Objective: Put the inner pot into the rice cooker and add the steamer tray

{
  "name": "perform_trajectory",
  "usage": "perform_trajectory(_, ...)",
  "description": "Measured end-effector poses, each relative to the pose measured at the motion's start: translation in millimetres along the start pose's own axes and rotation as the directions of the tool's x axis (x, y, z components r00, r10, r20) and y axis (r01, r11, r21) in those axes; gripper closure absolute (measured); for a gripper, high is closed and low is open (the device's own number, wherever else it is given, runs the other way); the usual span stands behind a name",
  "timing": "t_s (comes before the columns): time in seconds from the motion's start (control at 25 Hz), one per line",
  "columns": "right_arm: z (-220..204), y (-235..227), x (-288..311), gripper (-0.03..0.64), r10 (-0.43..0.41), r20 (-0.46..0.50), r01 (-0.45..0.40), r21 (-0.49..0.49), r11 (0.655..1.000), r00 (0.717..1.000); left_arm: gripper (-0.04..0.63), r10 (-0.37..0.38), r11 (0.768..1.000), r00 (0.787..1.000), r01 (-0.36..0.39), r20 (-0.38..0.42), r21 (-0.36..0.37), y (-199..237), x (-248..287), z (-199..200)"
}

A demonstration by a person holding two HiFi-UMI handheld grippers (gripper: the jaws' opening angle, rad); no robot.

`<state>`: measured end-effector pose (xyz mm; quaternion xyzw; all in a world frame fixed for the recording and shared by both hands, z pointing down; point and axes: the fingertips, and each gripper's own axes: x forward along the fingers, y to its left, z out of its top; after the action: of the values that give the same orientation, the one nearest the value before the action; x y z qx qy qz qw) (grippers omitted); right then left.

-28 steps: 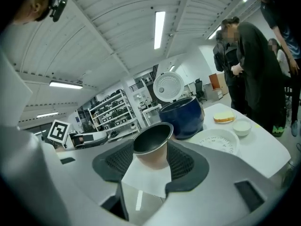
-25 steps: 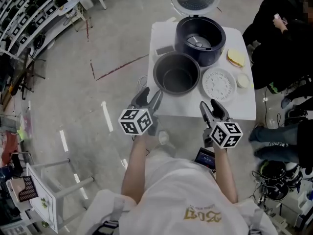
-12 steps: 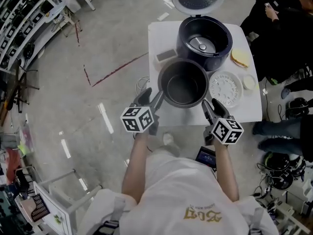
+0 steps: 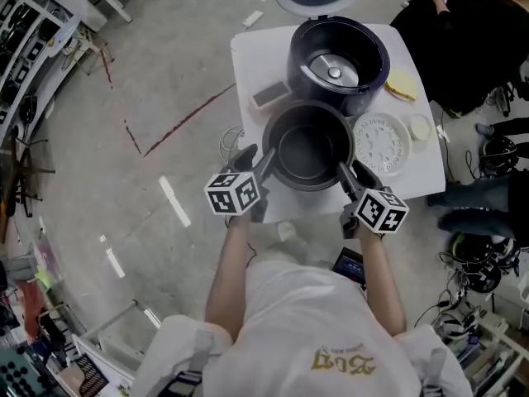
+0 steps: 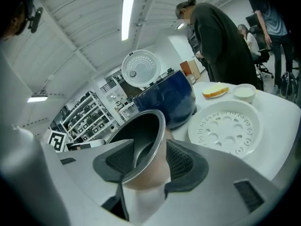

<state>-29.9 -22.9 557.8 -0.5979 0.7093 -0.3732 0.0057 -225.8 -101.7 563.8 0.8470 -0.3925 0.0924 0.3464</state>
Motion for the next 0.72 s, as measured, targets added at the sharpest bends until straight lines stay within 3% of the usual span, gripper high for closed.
perform_trajectory(0.36, 0, -8, 13, 0.433, -0.066, 0.013, 0.066, 0.018, 0.998, 0.998, 0.388, -0.034, 0.999, 0.998, 0.034, -0.045, 0.0, 8, 23, 3)
perform_trajectory(0.52, -2, -9, 14, 0.463, -0.084, 0.017, 0.084, -0.017, 0.996, 0.996, 0.477, -0.065, 0.998, 0.996, 0.066, -0.062, 0.014, 4, 27, 2)
perform_trajectory(0.72, -1, -10, 16, 0.489, -0.087, 0.026, 0.088, -0.037, 0.995, 0.996, 0.485, -0.073, 0.997, 0.995, 0.073, -0.06, -0.014, 4, 29, 1)
